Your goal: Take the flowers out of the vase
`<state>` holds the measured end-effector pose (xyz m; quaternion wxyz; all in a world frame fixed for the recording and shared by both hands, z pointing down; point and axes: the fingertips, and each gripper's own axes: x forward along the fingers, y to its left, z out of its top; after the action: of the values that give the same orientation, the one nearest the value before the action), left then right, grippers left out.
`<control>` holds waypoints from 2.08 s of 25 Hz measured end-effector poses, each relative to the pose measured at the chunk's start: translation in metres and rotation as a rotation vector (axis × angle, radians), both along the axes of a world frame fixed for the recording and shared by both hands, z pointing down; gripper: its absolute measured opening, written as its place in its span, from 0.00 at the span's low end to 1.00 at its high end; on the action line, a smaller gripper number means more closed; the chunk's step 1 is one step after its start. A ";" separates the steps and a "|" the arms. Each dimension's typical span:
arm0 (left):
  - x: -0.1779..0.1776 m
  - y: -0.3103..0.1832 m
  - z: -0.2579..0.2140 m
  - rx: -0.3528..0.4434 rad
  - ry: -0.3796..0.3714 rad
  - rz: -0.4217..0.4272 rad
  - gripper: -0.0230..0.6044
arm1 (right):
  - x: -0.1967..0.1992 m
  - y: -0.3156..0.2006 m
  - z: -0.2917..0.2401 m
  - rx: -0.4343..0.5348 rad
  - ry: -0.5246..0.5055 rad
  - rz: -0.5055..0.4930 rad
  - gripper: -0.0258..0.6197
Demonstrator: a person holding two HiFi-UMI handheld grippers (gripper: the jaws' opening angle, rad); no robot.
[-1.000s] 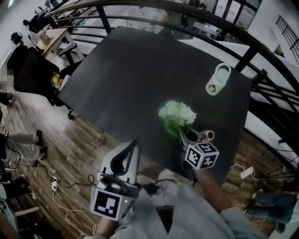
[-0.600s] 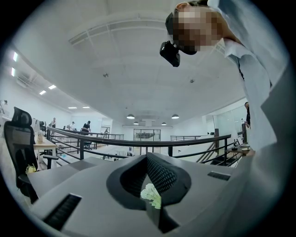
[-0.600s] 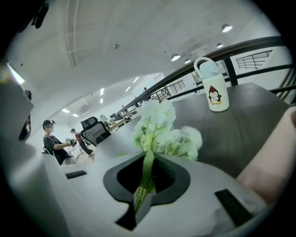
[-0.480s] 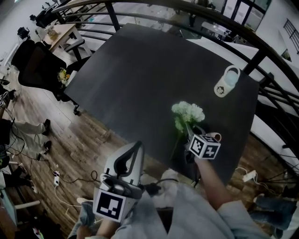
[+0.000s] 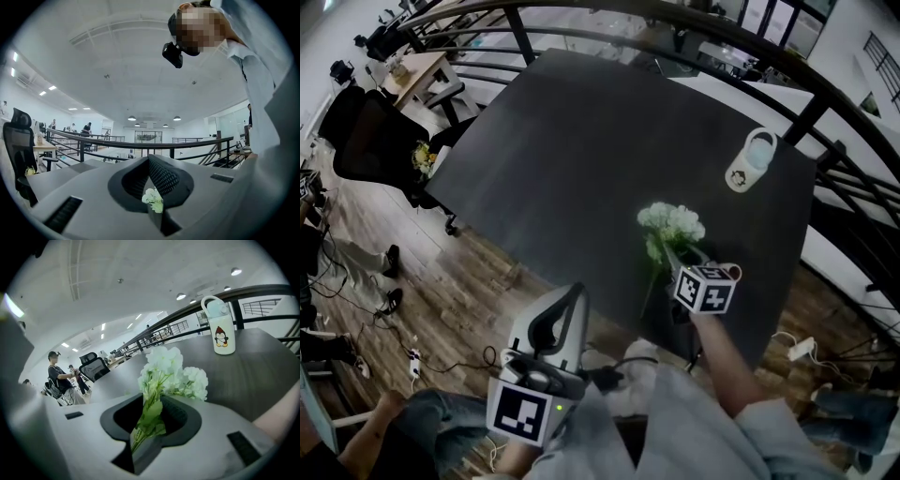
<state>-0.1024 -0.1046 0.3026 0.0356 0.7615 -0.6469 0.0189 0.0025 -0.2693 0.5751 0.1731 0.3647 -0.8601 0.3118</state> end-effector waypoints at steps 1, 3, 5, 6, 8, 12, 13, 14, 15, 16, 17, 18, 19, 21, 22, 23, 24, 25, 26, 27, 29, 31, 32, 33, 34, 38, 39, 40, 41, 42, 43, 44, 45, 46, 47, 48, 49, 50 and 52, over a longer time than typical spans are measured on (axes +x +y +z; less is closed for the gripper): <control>0.000 0.000 0.000 0.001 0.000 0.004 0.03 | 0.000 0.000 -0.002 0.001 -0.004 -0.003 0.22; 0.001 -0.001 -0.002 0.006 0.000 0.014 0.03 | 0.002 0.001 -0.007 0.006 -0.009 0.001 0.23; 0.003 -0.002 -0.005 0.015 0.003 0.023 0.03 | 0.004 0.002 -0.015 0.021 -0.012 0.000 0.24; 0.004 -0.002 -0.005 0.018 0.005 0.027 0.03 | 0.004 0.003 -0.019 0.033 -0.013 -0.003 0.24; 0.006 -0.004 -0.005 0.024 0.008 0.037 0.03 | 0.003 0.006 -0.029 0.059 -0.015 -0.011 0.24; 0.014 -0.010 -0.007 0.038 0.016 0.070 0.03 | 0.009 0.009 -0.056 0.127 -0.043 -0.008 0.24; 0.016 -0.011 -0.008 0.042 0.017 0.079 0.03 | 0.011 0.010 -0.064 0.151 -0.053 -0.004 0.24; 0.018 -0.013 -0.009 0.047 0.017 0.087 0.03 | 0.013 0.010 -0.072 0.175 -0.059 -0.001 0.24; 0.020 -0.014 -0.009 0.051 0.018 0.096 0.03 | 0.015 0.011 -0.080 0.198 -0.063 0.000 0.24; 0.023 -0.015 -0.010 0.054 0.019 0.104 0.03 | 0.017 0.012 -0.088 0.221 -0.065 0.000 0.24; 0.025 -0.017 -0.010 0.057 0.019 0.113 0.03 | 0.019 0.013 -0.095 0.243 -0.067 0.000 0.24; 0.027 -0.018 -0.011 0.060 0.019 0.123 0.03 | 0.022 0.014 -0.104 0.264 -0.070 0.002 0.24; 0.029 -0.019 -0.011 0.063 0.018 0.134 0.03 | 0.025 0.016 -0.112 0.285 -0.072 0.005 0.24; 0.034 -0.023 -0.013 0.072 0.017 0.153 0.03 | 0.031 0.018 -0.128 0.328 -0.076 0.017 0.24; 0.036 -0.024 -0.014 0.078 0.018 0.161 0.03 | 0.035 0.019 -0.136 0.349 -0.080 0.024 0.24; 0.038 -0.025 -0.015 0.082 0.018 0.168 0.03 | 0.038 0.020 -0.144 0.369 -0.085 0.030 0.24; 0.040 -0.026 -0.016 0.086 0.019 0.174 0.03 | 0.042 0.022 -0.152 0.390 -0.092 0.036 0.24; 0.042 -0.027 -0.017 0.088 0.019 0.181 0.03 | 0.045 0.024 -0.161 0.412 -0.100 0.039 0.24; 0.044 -0.027 -0.018 0.091 0.018 0.188 0.03 | 0.048 0.027 -0.169 0.435 -0.106 0.041 0.24; 0.046 -0.027 -0.018 0.093 0.017 0.195 0.03 | 0.050 0.029 -0.177 0.460 -0.111 0.042 0.24; 0.050 -0.028 -0.020 0.099 0.013 0.209 0.03 | 0.056 0.032 -0.192 0.502 -0.114 0.048 0.24; 0.055 -0.031 -0.022 0.107 0.010 0.223 0.03 | 0.062 0.034 -0.207 0.540 -0.118 0.063 0.24; 0.058 -0.033 -0.023 0.110 0.010 0.231 0.03 | 0.066 0.034 -0.215 0.563 -0.118 0.070 0.24; 0.061 -0.034 -0.024 0.115 0.009 0.239 0.03 | 0.070 0.036 -0.223 0.592 -0.113 0.077 0.24; 0.064 -0.035 -0.026 0.119 0.008 0.248 0.03 | 0.075 0.037 -0.231 0.626 -0.102 0.084 0.24; 0.074 -0.039 -0.030 0.136 0.010 0.277 0.03 | 0.093 0.047 -0.258 0.740 -0.065 0.113 0.17; 0.077 -0.040 -0.031 0.139 0.010 0.284 0.03 | 0.097 0.050 -0.263 0.757 -0.064 0.122 0.15; 0.079 -0.041 -0.031 0.142 0.011 0.291 0.03 | 0.102 0.052 -0.267 0.771 -0.064 0.133 0.12; 0.082 -0.042 -0.031 0.143 0.010 0.299 0.03 | 0.107 0.054 -0.271 0.782 -0.065 0.146 0.08; 0.085 -0.042 -0.031 0.144 0.010 0.307 0.03 | 0.111 0.055 -0.274 0.790 -0.068 0.158 0.05; 0.087 -0.043 -0.031 0.145 0.009 0.314 0.03 | 0.115 0.057 -0.276 0.795 -0.071 0.170 0.05; 0.090 -0.044 -0.031 0.147 0.009 0.321 0.03 | 0.119 0.058 -0.278 0.799 -0.073 0.179 0.05; 0.092 -0.044 -0.031 0.148 0.010 0.327 0.03 | 0.122 0.060 -0.280 0.803 -0.073 0.186 0.04; 0.094 -0.045 -0.031 0.150 0.011 0.332 0.03 | 0.124 0.062 -0.281 0.807 -0.071 0.191 0.04; 0.096 -0.046 -0.031 0.150 0.012 0.337 0.03 | 0.126 0.063 -0.282 0.809 -0.070 0.194 0.04; 0.098 -0.047 -0.031 0.150 0.013 0.342 0.03 | 0.128 0.065 -0.282 0.809 -0.070 0.197 0.04; 0.100 -0.047 -0.031 0.150 0.013 0.347 0.03 | 0.130 0.066 -0.282 0.806 -0.070 0.197 0.04; 0.102 -0.048 -0.031 0.150 0.013 0.351 0.03 | 0.132 0.067 -0.282 0.803 -0.067 0.197 0.04; 0.104 -0.049 -0.031 0.150 0.014 0.356 0.03 | 0.133 0.068 -0.282 0.801 -0.050 0.192 0.04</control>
<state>0.0013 -0.1537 0.2715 -0.0206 0.8646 -0.5012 -0.0288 0.1360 -0.2011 0.2936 -0.0334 0.4742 -0.8794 -0.0243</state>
